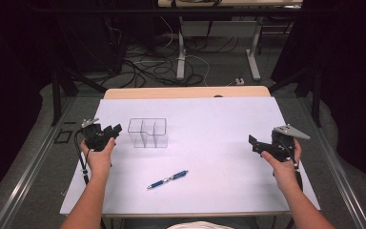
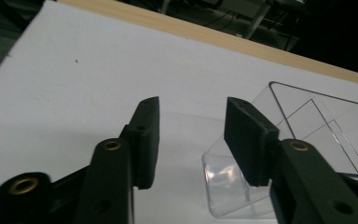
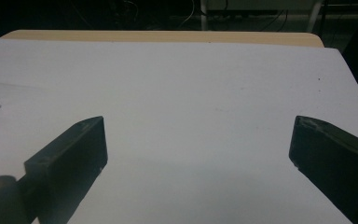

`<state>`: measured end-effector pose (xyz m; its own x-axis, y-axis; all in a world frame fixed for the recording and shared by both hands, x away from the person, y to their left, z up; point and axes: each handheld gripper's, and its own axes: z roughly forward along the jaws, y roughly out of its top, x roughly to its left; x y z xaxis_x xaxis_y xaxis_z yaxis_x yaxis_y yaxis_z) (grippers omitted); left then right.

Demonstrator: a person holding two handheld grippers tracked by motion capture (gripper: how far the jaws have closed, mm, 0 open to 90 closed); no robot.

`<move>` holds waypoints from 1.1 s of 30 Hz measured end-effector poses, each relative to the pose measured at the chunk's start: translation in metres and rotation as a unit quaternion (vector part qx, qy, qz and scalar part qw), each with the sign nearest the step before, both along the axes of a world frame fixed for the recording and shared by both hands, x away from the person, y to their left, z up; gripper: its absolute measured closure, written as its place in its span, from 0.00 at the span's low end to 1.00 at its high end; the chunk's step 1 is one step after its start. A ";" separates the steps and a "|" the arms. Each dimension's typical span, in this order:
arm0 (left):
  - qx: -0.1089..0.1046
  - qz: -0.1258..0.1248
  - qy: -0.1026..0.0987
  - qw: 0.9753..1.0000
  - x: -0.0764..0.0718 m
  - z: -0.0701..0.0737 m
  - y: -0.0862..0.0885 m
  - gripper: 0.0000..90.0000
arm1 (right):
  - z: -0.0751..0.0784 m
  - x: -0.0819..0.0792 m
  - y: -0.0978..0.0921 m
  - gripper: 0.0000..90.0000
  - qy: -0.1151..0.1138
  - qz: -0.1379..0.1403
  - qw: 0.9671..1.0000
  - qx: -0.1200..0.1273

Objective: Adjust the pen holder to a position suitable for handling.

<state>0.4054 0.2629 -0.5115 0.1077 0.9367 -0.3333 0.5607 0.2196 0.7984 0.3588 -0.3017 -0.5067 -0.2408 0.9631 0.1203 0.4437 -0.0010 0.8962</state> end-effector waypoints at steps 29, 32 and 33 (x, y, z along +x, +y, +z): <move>-0.017 -0.052 0.077 0.996 0.010 -0.021 -0.018 1.00 | -0.005 0.001 0.006 0.07 0.008 0.015 1.000 -0.008; -0.013 -0.063 0.081 0.995 0.010 -0.021 -0.020 1.00 | -0.005 0.001 0.007 0.07 0.008 0.017 1.000 -0.009; -0.016 -0.062 0.078 0.995 0.010 -0.021 -0.022 1.00 | -0.004 0.001 0.006 0.07 0.010 0.018 1.000 -0.014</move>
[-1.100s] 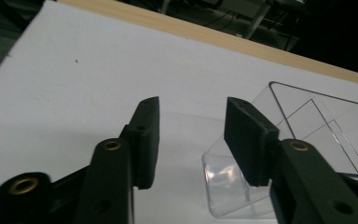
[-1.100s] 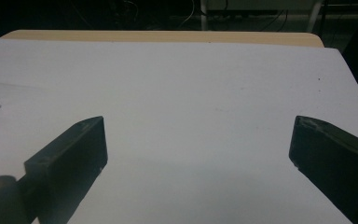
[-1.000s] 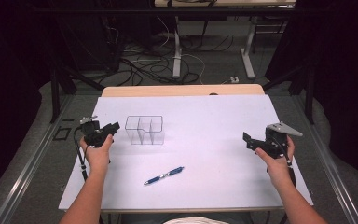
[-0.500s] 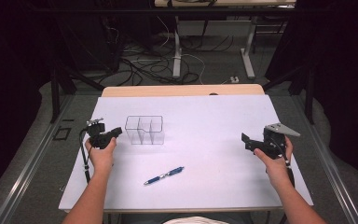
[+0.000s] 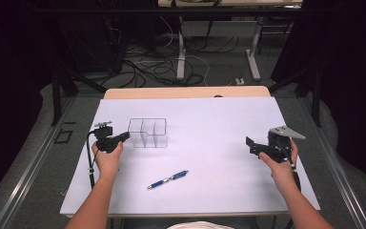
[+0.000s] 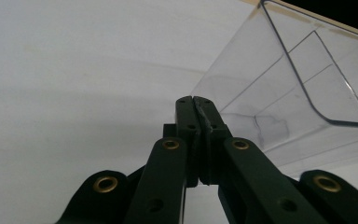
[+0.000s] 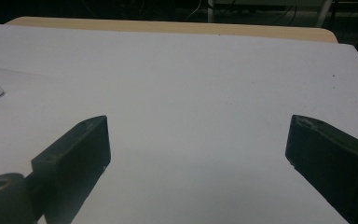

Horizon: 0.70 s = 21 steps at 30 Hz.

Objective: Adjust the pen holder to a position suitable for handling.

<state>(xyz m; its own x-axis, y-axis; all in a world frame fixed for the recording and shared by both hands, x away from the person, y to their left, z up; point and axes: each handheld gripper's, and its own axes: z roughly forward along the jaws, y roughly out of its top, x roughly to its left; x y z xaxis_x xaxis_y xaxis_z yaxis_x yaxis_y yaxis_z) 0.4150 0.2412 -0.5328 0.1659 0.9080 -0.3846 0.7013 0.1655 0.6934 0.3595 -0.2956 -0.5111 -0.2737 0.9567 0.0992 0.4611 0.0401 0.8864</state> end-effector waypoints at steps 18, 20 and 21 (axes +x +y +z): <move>0.003 -0.007 -0.003 1.000 0.002 -0.001 -0.008 1.00 | -0.002 0.002 0.006 0.07 0.002 0.011 1.000 -0.001; 0.007 -0.010 -0.007 1.000 0.003 0.000 -0.009 1.00 | -0.002 0.003 0.006 0.07 0.000 0.014 1.000 -0.005; 0.003 -0.011 -0.007 1.000 0.003 0.000 -0.011 1.00 | -0.003 0.003 0.006 0.07 0.000 0.015 1.000 -0.006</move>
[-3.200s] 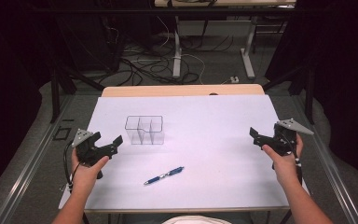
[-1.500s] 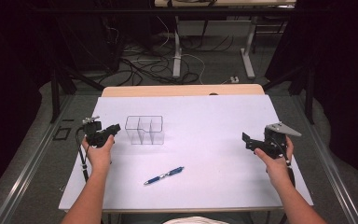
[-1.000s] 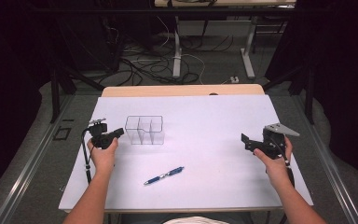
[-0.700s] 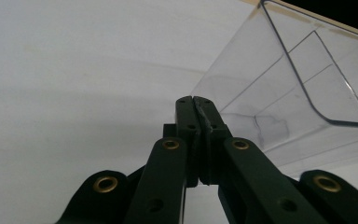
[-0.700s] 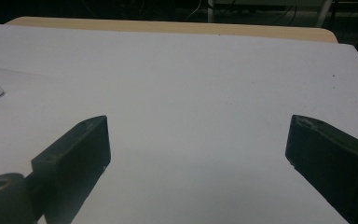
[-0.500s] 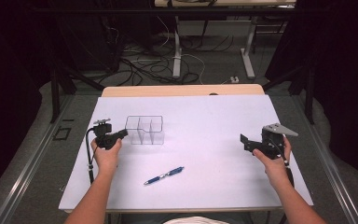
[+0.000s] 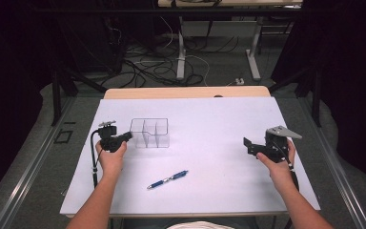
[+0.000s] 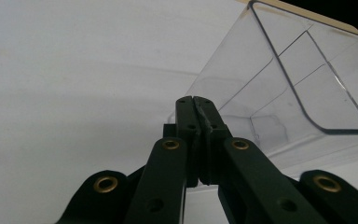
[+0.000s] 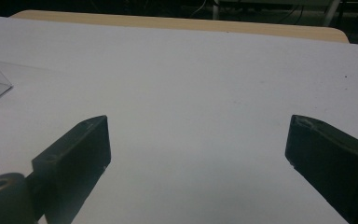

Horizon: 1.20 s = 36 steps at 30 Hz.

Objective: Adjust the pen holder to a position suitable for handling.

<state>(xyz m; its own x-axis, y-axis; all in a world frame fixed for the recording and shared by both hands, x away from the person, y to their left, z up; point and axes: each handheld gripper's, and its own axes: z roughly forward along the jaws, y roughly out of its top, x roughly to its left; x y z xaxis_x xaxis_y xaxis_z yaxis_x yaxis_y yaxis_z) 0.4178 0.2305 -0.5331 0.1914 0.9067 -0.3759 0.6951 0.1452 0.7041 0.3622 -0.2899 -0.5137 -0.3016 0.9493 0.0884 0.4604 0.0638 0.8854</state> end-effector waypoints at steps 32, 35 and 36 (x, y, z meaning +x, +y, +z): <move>-0.004 -0.046 -0.014 0.999 0.014 0.007 -0.057 1.00 | -0.001 0.000 0.000 0.07 0.001 -0.002 1.000 0.000; -0.002 -0.053 -0.014 0.998 0.016 0.007 -0.065 1.00 | -0.001 0.000 0.000 0.07 0.001 -0.001 1.000 0.000; -0.002 -0.056 -0.012 0.998 0.016 0.007 -0.067 1.00 | -0.001 0.000 0.000 0.07 0.001 -0.002 1.000 0.000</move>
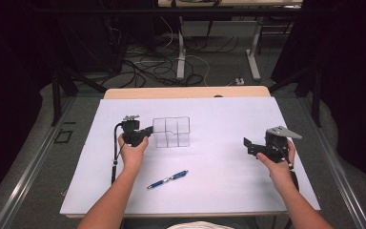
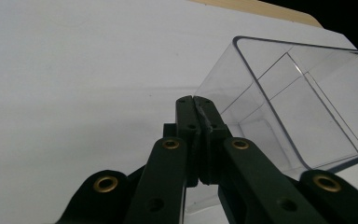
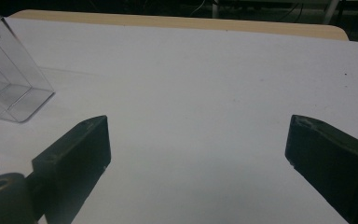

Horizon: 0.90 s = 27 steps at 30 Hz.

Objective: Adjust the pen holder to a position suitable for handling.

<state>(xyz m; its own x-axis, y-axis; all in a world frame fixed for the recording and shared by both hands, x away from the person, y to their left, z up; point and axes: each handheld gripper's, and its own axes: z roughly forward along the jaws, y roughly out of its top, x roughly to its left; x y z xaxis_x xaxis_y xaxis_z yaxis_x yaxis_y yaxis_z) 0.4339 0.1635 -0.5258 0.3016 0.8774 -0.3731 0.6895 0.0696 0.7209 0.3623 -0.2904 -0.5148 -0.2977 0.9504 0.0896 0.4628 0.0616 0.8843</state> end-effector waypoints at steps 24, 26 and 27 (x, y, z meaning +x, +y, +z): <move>0.003 -0.020 -0.001 1.000 0.009 0.003 -0.044 1.00 | -0.001 0.000 -0.001 0.07 0.002 -0.002 1.000 0.000; 0.003 -0.023 0.001 1.000 0.009 0.003 -0.046 1.00 | -0.001 0.000 -0.001 0.07 0.004 0.000 1.000 0.001; 0.001 -0.024 0.002 1.000 0.009 0.003 -0.048 1.00 | -0.001 0.000 -0.001 0.07 0.004 0.001 1.000 0.001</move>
